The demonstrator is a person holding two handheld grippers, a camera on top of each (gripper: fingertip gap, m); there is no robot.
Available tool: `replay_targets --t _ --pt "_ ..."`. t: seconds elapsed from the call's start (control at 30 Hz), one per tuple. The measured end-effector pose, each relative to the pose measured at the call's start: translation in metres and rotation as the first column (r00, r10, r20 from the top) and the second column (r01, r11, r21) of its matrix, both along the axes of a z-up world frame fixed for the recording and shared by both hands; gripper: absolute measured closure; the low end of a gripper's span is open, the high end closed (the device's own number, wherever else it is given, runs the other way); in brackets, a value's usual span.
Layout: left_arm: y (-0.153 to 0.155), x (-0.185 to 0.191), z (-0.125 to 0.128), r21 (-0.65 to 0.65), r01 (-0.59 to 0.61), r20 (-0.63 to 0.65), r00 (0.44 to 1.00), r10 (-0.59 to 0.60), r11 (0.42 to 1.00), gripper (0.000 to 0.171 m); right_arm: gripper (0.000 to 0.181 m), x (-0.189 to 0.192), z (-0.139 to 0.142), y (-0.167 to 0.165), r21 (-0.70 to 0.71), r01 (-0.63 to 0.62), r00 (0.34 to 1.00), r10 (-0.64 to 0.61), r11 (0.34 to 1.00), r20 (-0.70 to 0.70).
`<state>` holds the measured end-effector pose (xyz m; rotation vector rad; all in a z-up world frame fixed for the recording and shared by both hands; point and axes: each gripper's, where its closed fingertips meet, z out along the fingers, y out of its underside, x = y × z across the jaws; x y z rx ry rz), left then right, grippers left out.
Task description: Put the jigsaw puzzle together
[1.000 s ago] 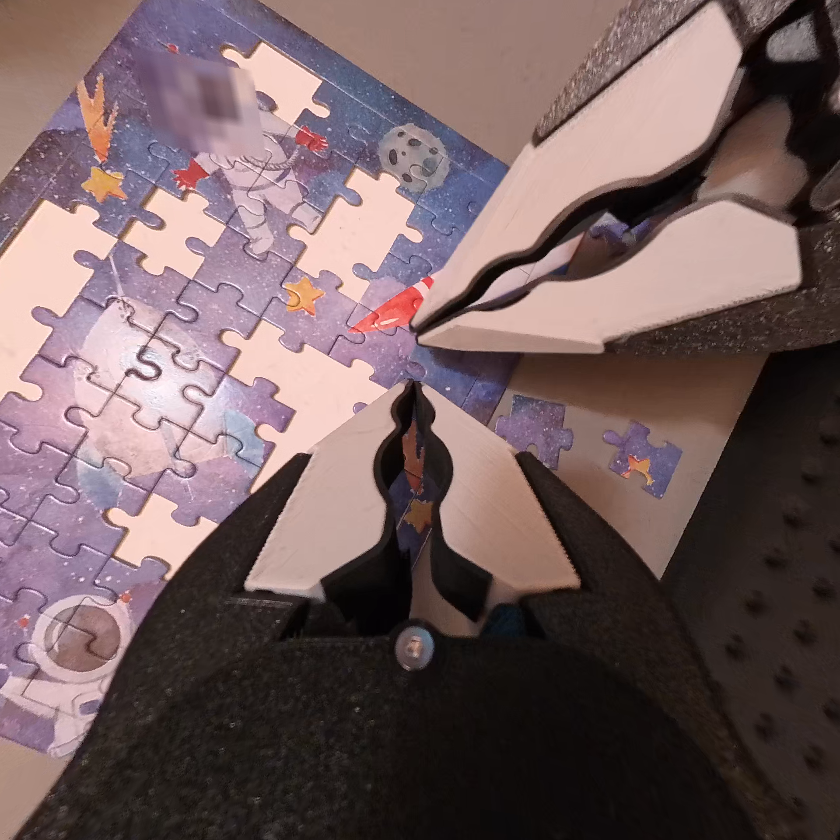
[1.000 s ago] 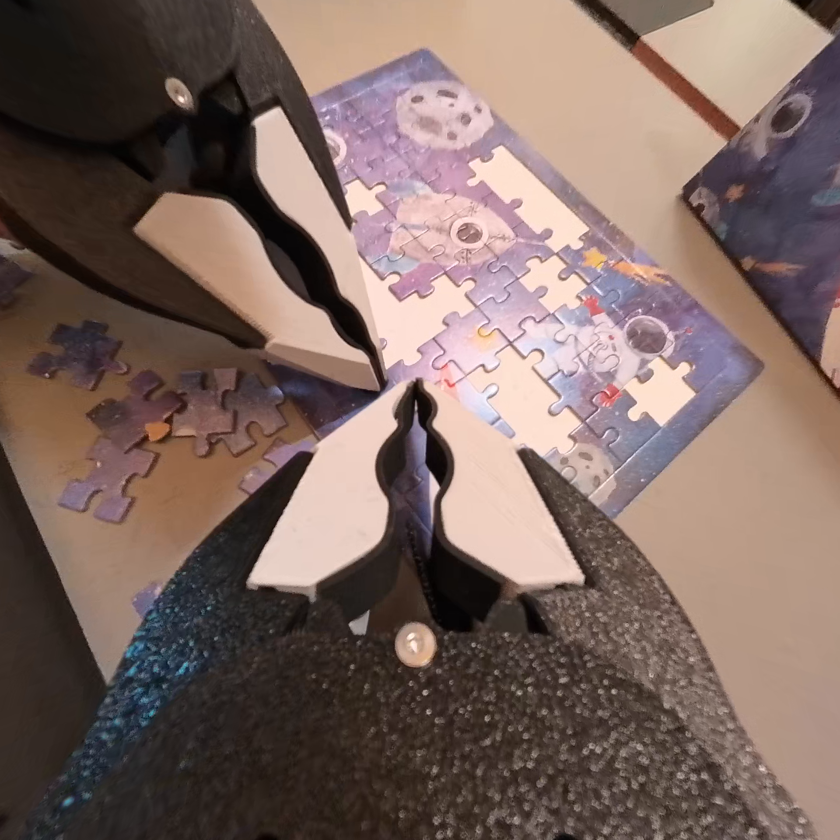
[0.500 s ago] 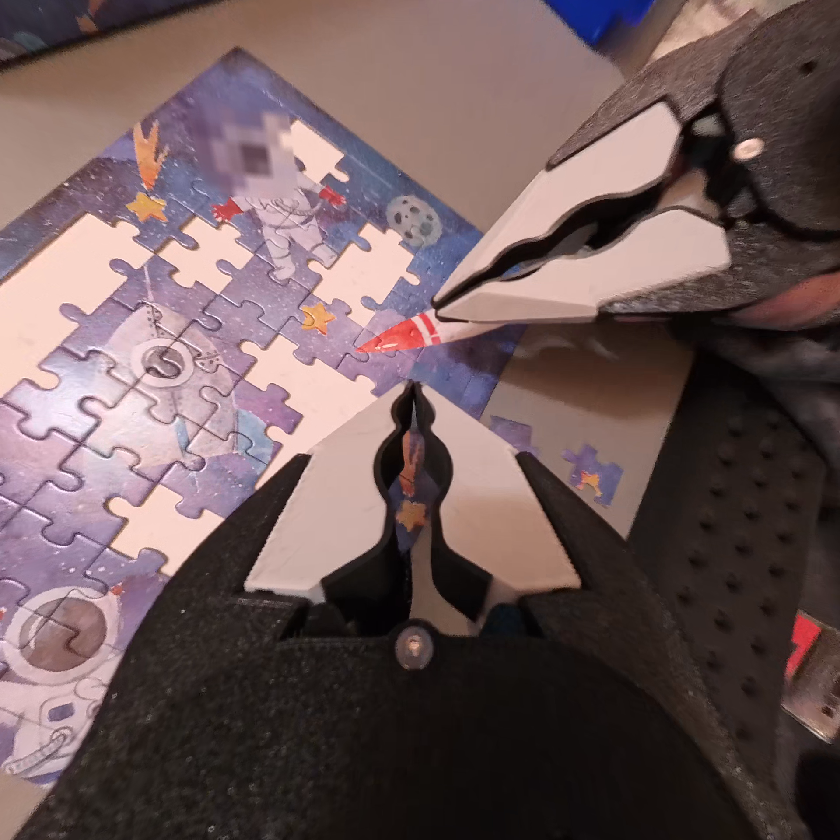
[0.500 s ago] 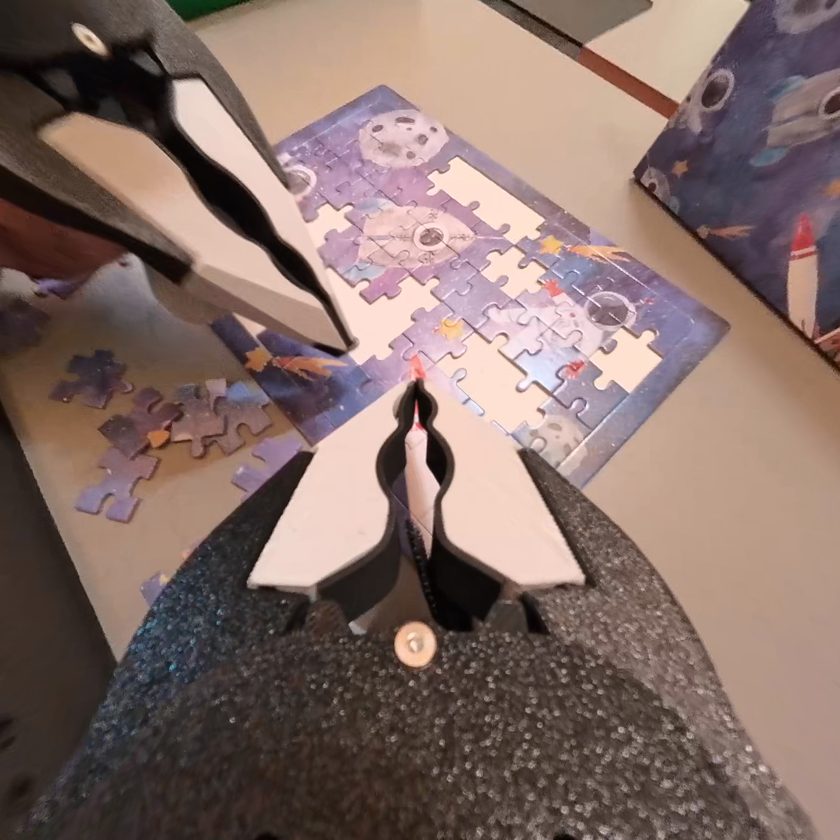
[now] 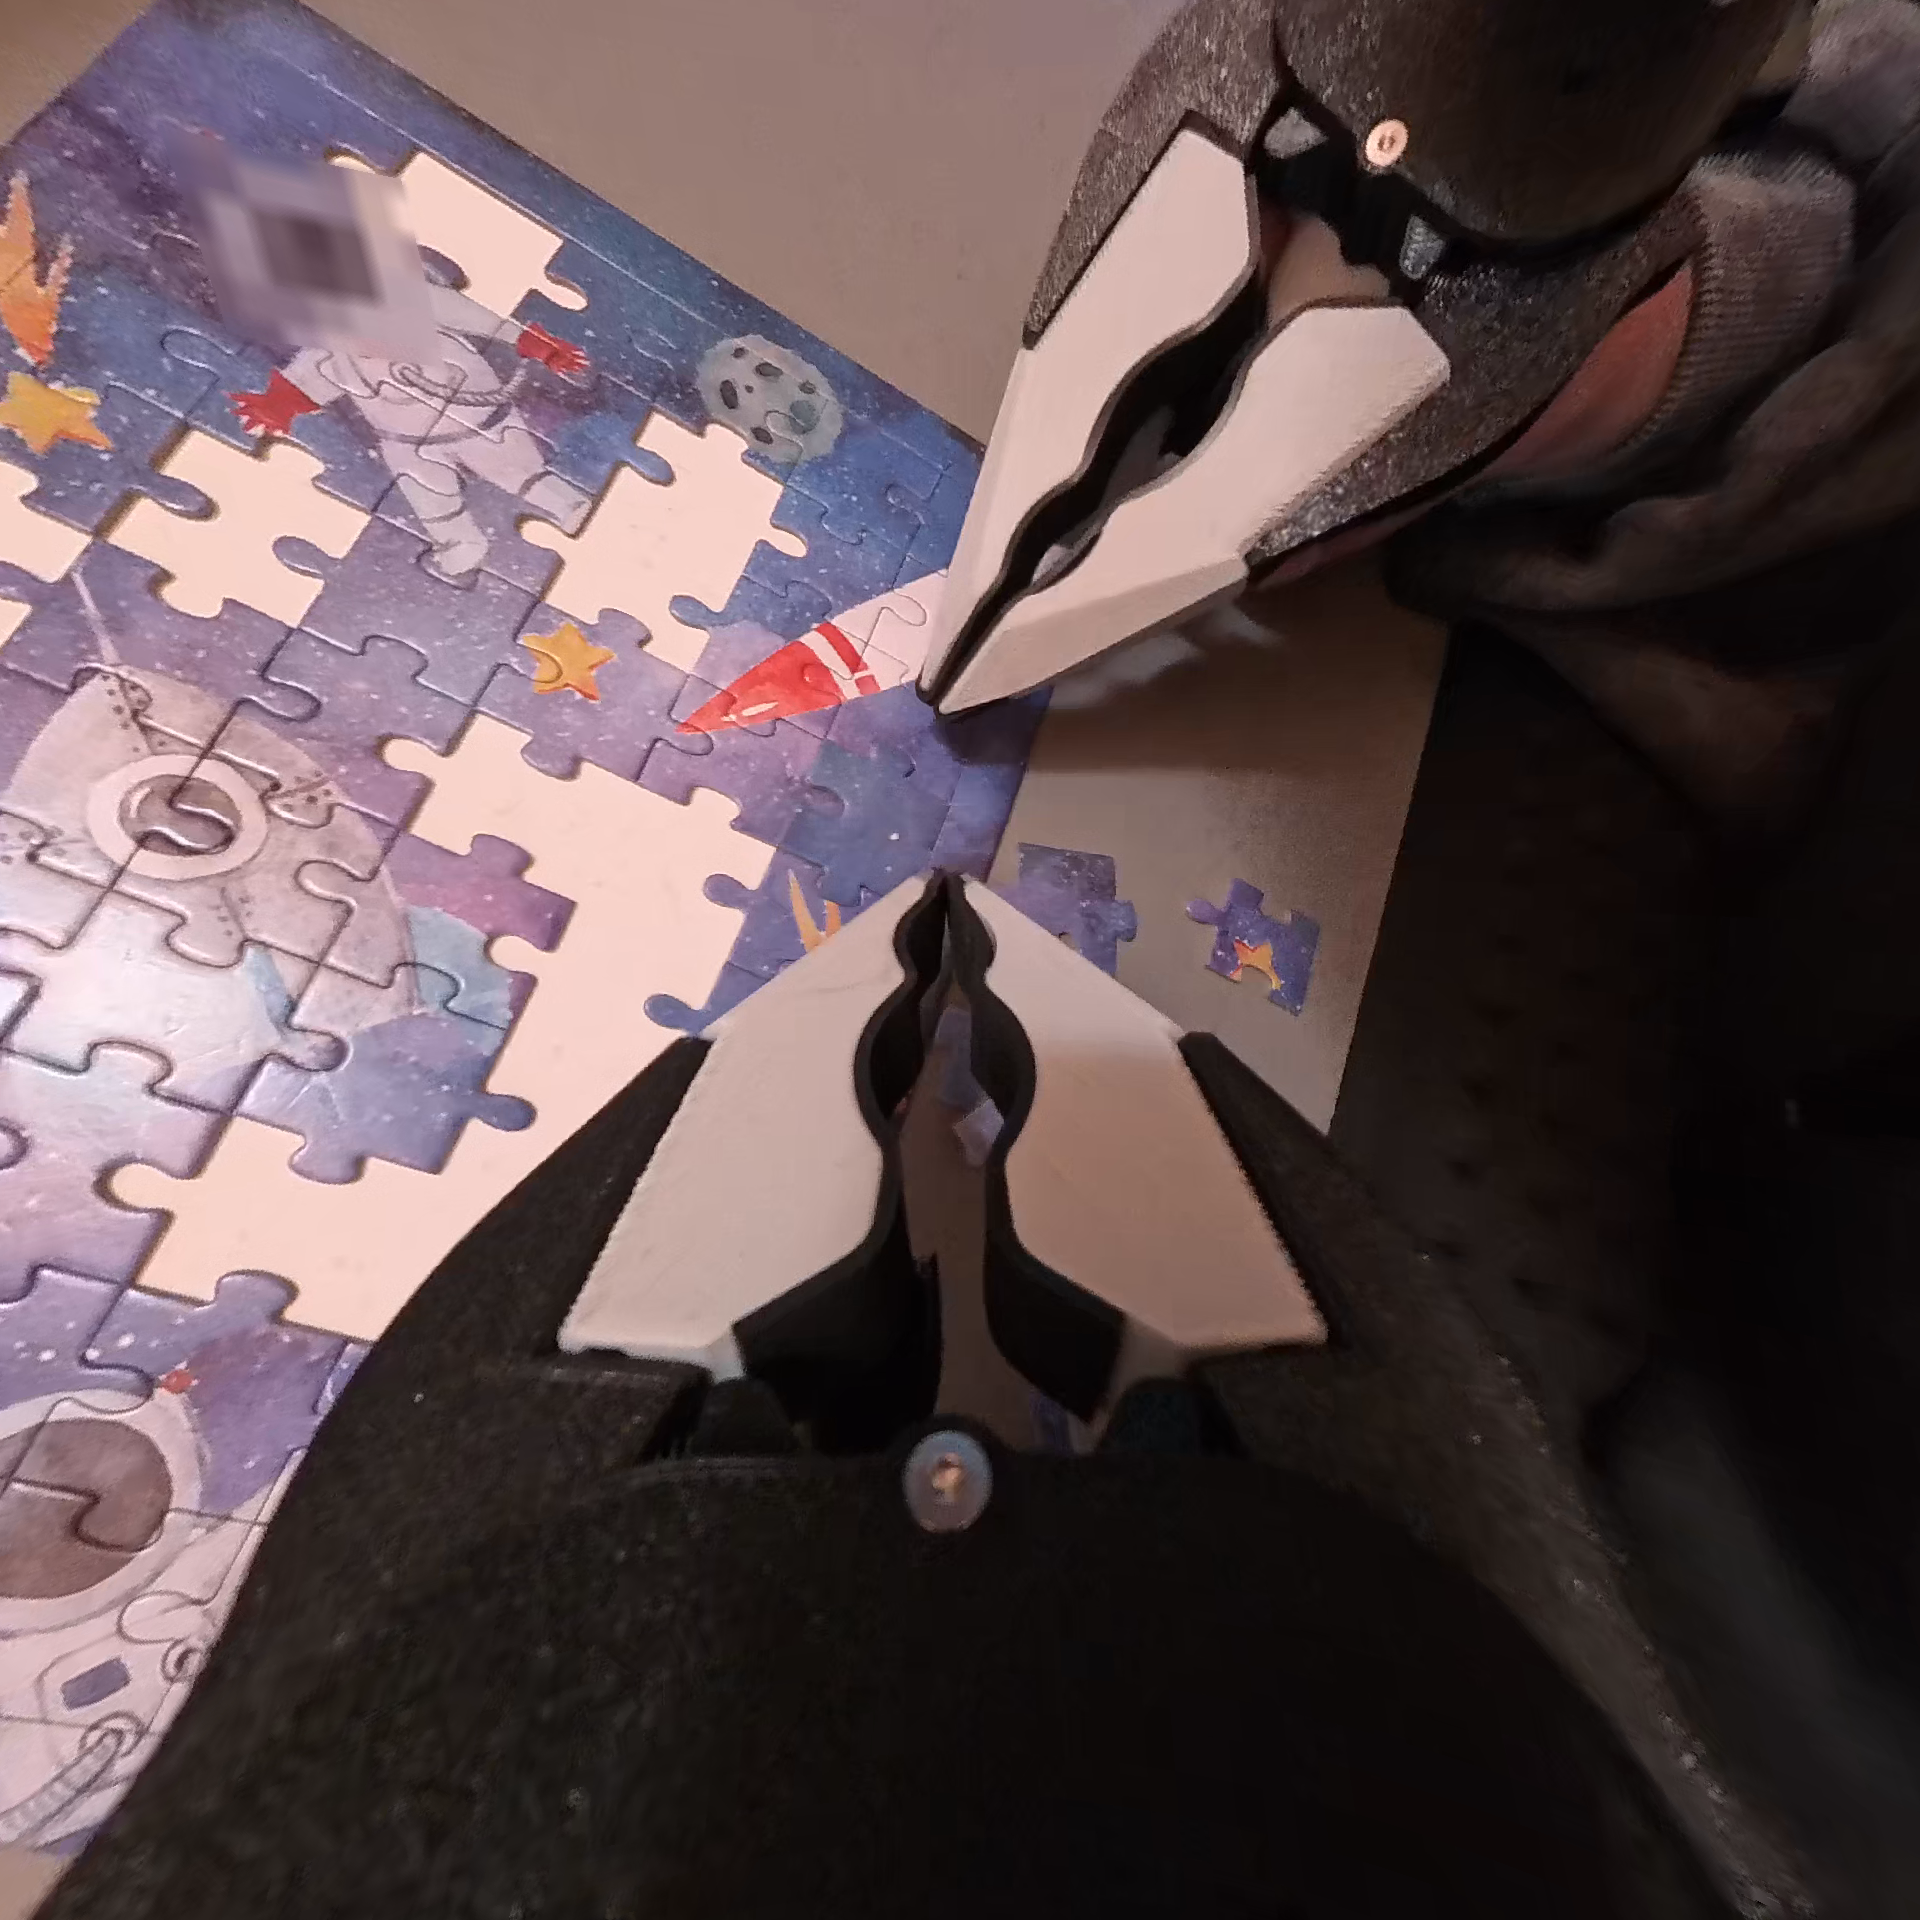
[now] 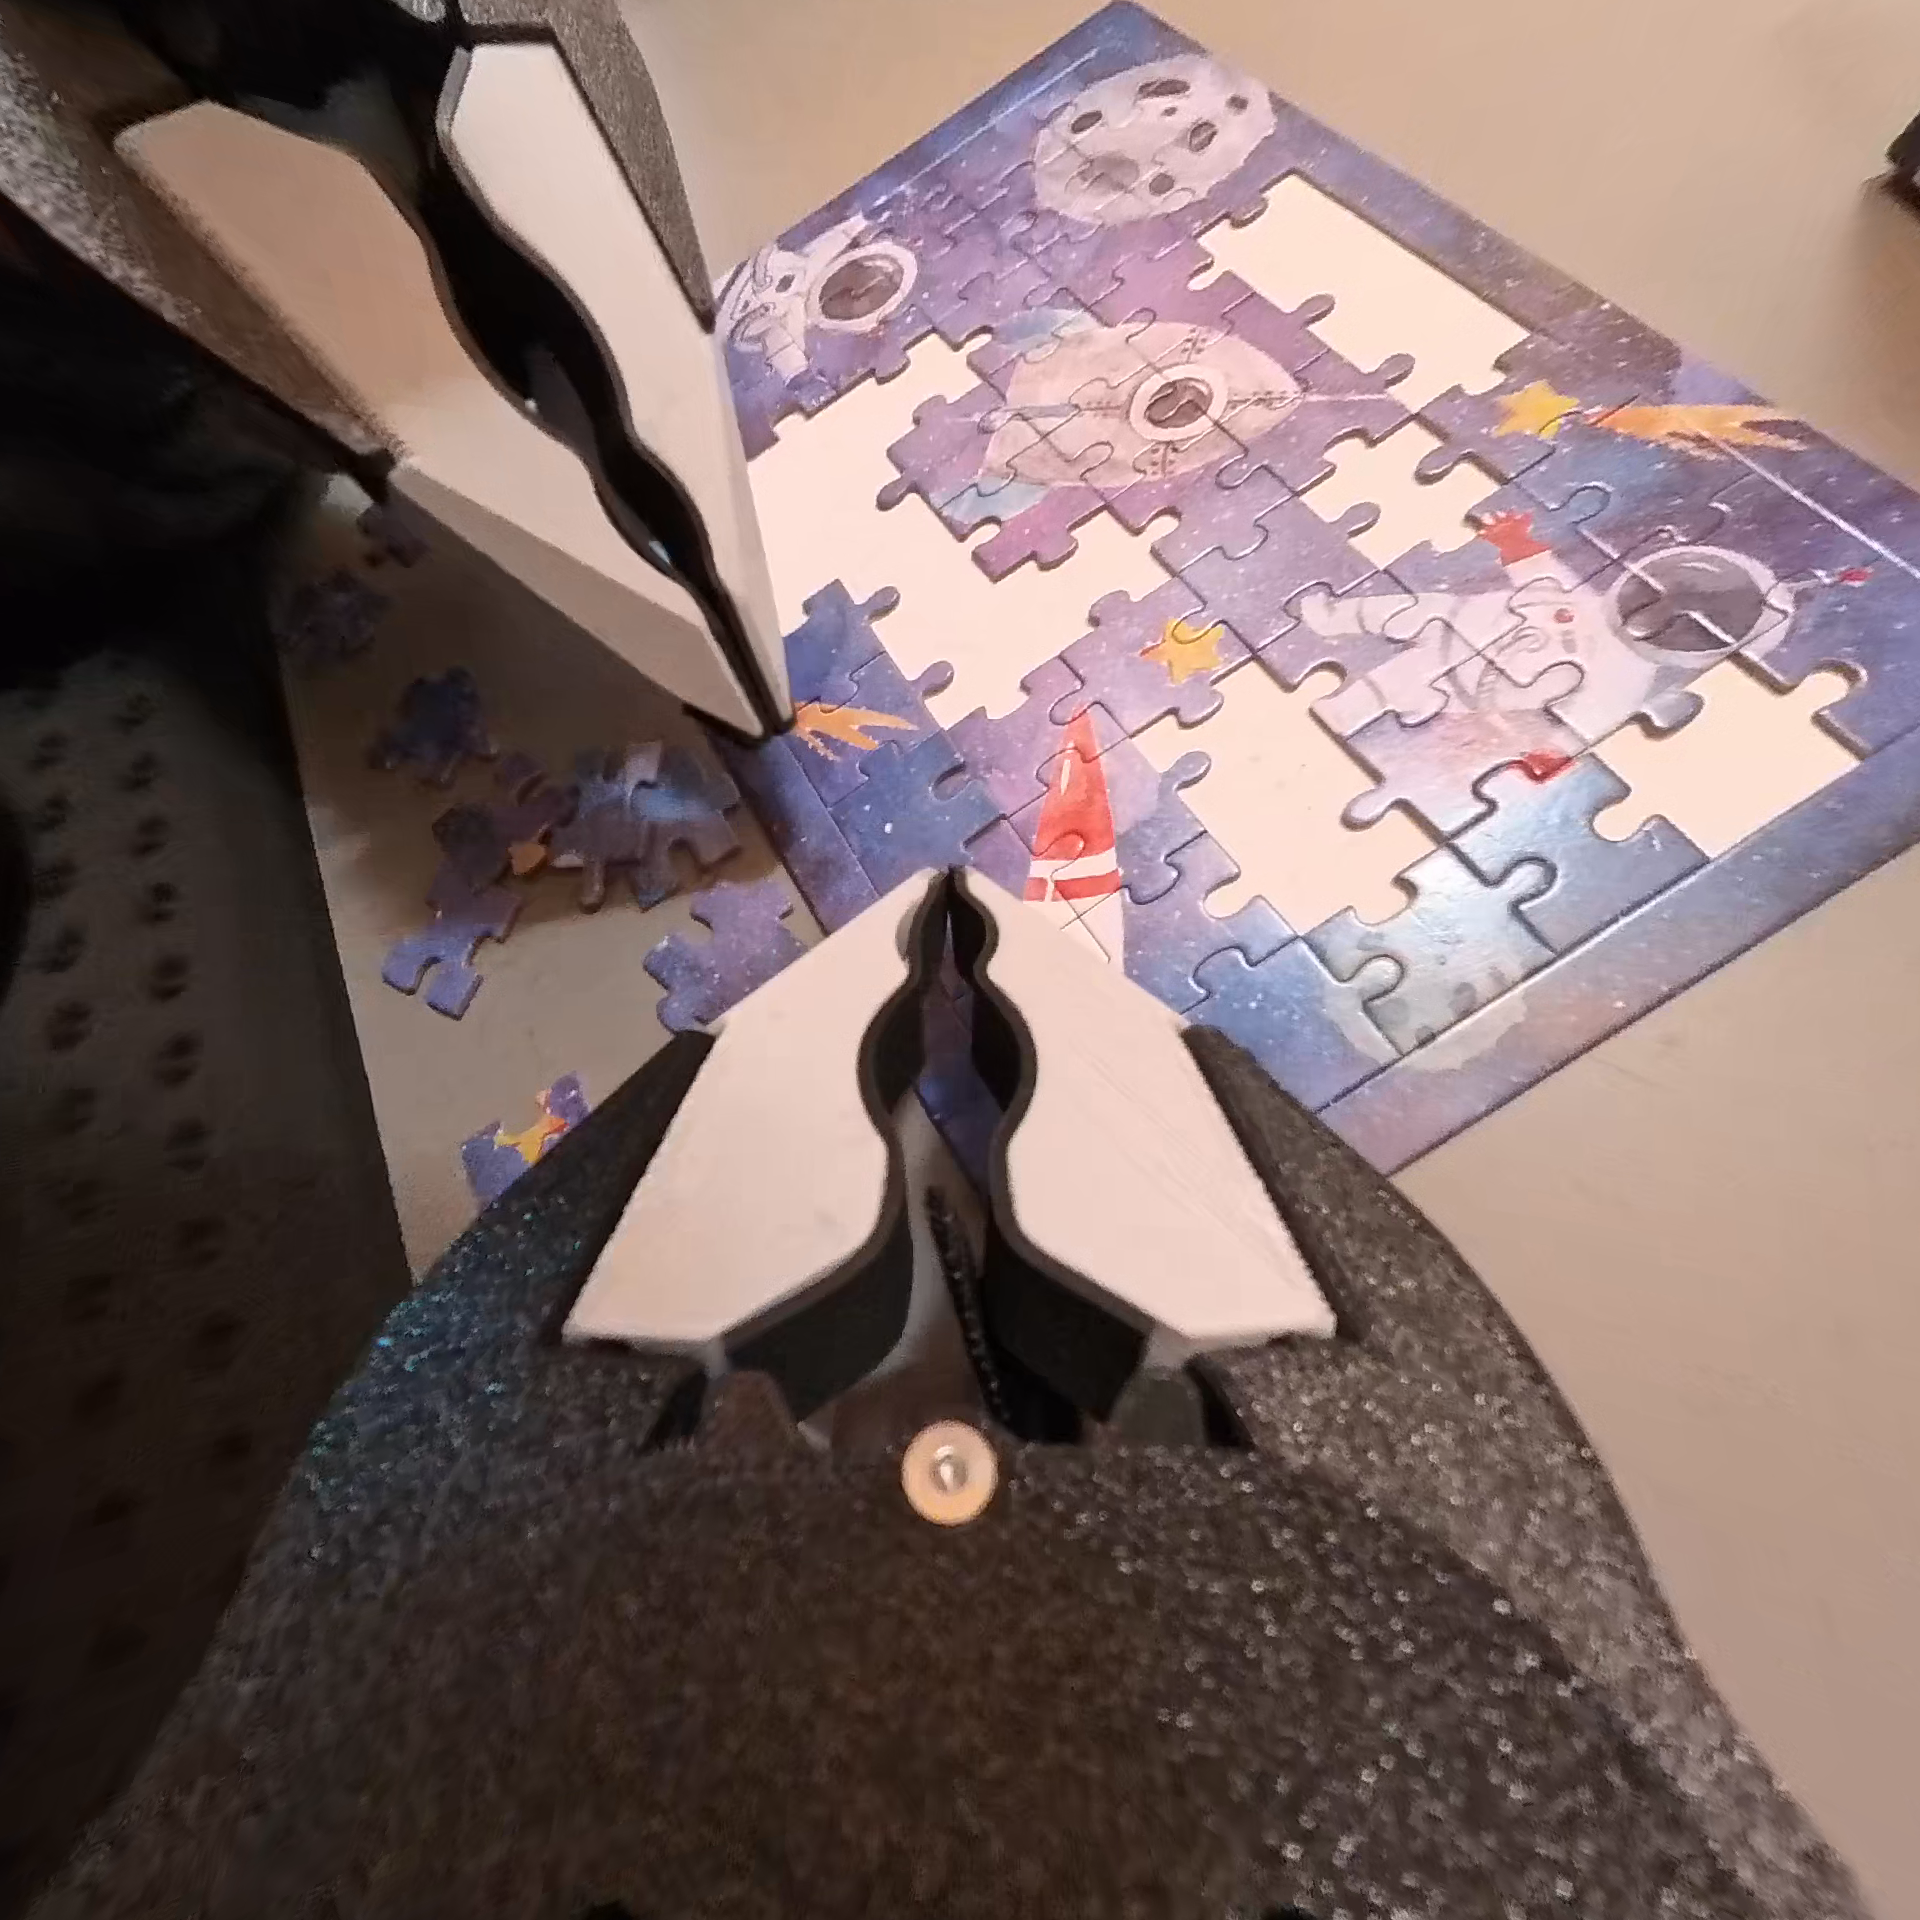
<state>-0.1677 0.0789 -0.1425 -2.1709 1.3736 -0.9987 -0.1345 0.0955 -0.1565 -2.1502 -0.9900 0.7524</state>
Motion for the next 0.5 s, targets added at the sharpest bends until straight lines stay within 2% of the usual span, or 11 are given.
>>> replay_targets --t 0.17,0.27,0.37,0.5 --pt "0.007 -0.005 -0.006 -0.036 -0.035 -0.008 0.999 0.034 0.999 0.171 0.181 -0.003 0.008 -0.002 -0.010 -0.010 0.998 0.009 1.000 -0.058" --pt "0.013 -0.009 -0.009 -0.037 -0.064 -0.026 0.998 0.063 0.997 0.171 0.181 -0.003 0.006 0.000 0.029 -0.002 1.000 0.003 1.000 -0.023" --pt "0.017 -0.014 -0.016 -0.046 -0.096 -0.063 0.994 0.093 0.994 0.171 0.170 -0.003 0.003 0.003 0.069 0.004 1.000 -0.005 0.998 0.020" --pt "0.019 -0.017 -0.025 -0.052 -0.124 -0.114 0.987 0.118 0.991 0.171 0.150 -0.012 0.001 0.006 0.057 -0.007 1.000 0.005 0.998 0.031"
